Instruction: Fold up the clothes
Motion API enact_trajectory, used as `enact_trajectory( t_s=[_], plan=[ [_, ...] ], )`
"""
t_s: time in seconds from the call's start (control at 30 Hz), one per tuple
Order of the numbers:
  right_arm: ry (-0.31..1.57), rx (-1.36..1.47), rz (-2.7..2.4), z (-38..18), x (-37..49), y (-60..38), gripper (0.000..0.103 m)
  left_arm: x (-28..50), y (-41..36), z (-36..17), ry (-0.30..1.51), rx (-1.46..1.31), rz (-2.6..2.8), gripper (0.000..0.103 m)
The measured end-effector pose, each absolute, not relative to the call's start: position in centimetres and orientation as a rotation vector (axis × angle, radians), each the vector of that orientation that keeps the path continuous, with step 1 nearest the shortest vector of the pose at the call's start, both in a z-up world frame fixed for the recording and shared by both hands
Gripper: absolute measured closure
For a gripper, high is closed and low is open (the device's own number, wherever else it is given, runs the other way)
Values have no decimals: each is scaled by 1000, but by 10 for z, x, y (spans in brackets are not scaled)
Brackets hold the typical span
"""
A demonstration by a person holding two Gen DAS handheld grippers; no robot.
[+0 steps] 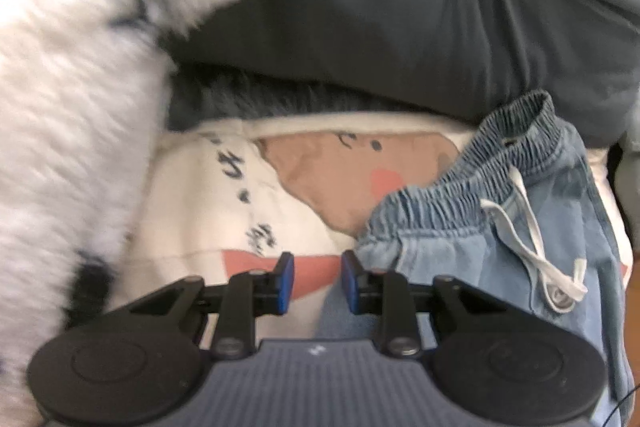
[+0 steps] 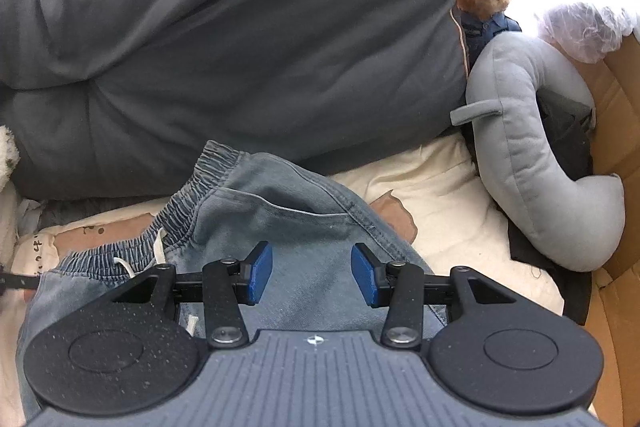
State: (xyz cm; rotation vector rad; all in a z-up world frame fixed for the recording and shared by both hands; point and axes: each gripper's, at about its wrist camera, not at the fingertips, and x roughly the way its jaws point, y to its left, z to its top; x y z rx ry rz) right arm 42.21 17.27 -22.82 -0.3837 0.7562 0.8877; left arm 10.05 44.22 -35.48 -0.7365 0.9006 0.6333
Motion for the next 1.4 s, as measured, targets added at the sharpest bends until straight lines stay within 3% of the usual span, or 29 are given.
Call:
enact_trajectory(
  t_s=[0.5, 0.6, 0.67, 0.73, 1.0, 1.1, 1.2, 1.27, 1.4],
  plan=[
    [759, -399, 903, -226, 436, 202, 51, 109, 426, -367, 919, -807, 497, 77],
    [764, -410, 907, -229, 434, 205, 51, 115, 419, -369, 931, -797, 457, 69],
    [765, -418, 909, -230, 434, 207, 51, 119, 414, -370, 943, -770, 445, 53],
    [766, -428, 912, -230, 434, 208, 51, 122, 412, -373, 953, -770, 454, 47],
    [768, -446, 902, -231, 444, 214, 51, 135, 401, -384, 938, -822, 379, 47],
    [770, -447, 901, -231, 445, 218, 51, 148, 393, -388, 940, -805, 369, 42],
    [767, -459, 907, -232, 442, 220, 51, 152, 389, -385, 929, -769, 384, 48],
    [765, -467, 912, -233, 440, 220, 51, 146, 392, -381, 921, -764, 392, 66],
    [765, -472, 917, -232, 438, 221, 51, 135, 396, -363, 899, -699, 418, 76]
  ],
)
